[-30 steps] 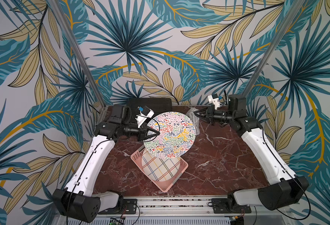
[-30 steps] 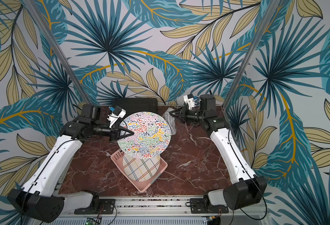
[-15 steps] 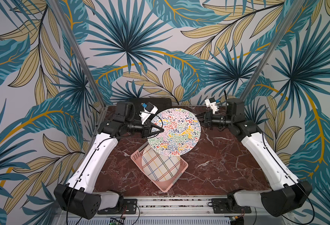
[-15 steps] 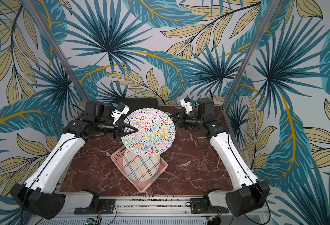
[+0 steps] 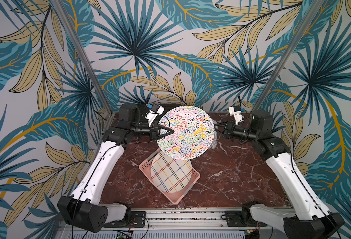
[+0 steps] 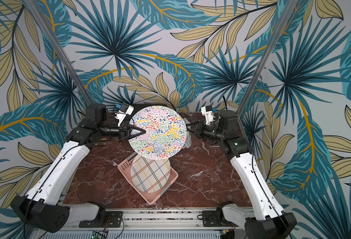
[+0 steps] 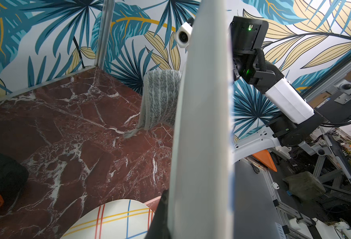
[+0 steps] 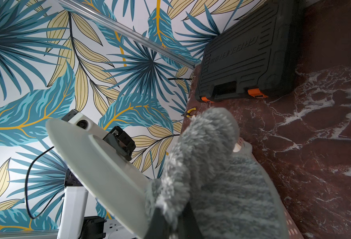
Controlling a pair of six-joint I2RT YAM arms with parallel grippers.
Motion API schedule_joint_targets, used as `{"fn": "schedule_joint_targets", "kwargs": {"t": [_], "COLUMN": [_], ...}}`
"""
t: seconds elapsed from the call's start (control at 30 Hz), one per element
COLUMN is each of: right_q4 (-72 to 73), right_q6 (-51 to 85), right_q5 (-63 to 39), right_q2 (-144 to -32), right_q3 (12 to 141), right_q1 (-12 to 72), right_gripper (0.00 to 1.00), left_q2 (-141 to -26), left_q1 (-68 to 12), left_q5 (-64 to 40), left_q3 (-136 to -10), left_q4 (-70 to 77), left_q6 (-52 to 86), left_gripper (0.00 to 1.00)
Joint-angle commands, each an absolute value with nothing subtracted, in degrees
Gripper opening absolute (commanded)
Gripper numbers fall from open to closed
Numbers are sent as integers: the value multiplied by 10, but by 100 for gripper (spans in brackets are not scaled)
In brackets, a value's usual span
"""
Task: Wipe the wet plate dry
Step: Wipe the plate with towel.
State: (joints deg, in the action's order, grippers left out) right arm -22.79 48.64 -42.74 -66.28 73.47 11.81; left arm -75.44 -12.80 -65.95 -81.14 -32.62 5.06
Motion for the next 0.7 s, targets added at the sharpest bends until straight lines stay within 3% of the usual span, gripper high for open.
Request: {"fn": "schedule_joint_targets", "kwargs": {"t": [0.0,0.33,0.67], "right_q4": [-189,-119,-95], "right_q6": [499,489,388], "right_q5": [-476,-435,-307], "right_q2": [-637,-604,-560], "right_q3": [705,632,592], "right_q1": [132,145,240], "right_gripper": [0,0,0], "left_q2": [-763,-781,-796], "left_q1": [-115,-116,-116], "left_q5": [-600,-634,-634], "left_q3": [-802,-792,-781], "left_q4": [-237,-191,-165], "left_q6": [124,212,280], "left_gripper": [0,0,0]}}
